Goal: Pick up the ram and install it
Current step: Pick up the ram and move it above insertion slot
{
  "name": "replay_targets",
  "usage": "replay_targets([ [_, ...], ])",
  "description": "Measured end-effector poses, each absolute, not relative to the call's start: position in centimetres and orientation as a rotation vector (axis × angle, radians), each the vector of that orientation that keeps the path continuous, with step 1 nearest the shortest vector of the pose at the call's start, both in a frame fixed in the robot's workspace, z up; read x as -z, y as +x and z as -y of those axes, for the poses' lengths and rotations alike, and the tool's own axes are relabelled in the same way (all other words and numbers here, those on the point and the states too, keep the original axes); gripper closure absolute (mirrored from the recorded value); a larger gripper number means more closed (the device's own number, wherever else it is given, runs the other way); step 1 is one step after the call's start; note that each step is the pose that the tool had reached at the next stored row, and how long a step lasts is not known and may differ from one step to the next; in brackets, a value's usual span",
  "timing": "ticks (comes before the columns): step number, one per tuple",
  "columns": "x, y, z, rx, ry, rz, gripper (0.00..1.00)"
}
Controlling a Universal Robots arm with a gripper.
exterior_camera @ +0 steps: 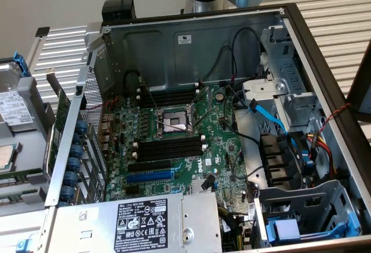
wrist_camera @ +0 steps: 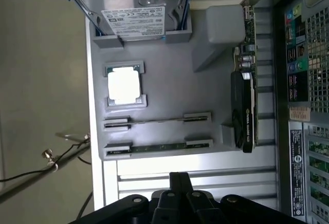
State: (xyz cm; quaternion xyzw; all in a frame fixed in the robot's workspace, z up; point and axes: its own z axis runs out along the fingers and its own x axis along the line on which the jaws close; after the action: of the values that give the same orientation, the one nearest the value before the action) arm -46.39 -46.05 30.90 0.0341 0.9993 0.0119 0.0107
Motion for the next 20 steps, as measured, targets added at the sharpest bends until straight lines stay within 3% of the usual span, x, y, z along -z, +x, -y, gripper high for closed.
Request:
replay_targets([
  [20, -27.3, -45.3, 46.0, -0.038, 0.096, -3.118, 0.89],
])
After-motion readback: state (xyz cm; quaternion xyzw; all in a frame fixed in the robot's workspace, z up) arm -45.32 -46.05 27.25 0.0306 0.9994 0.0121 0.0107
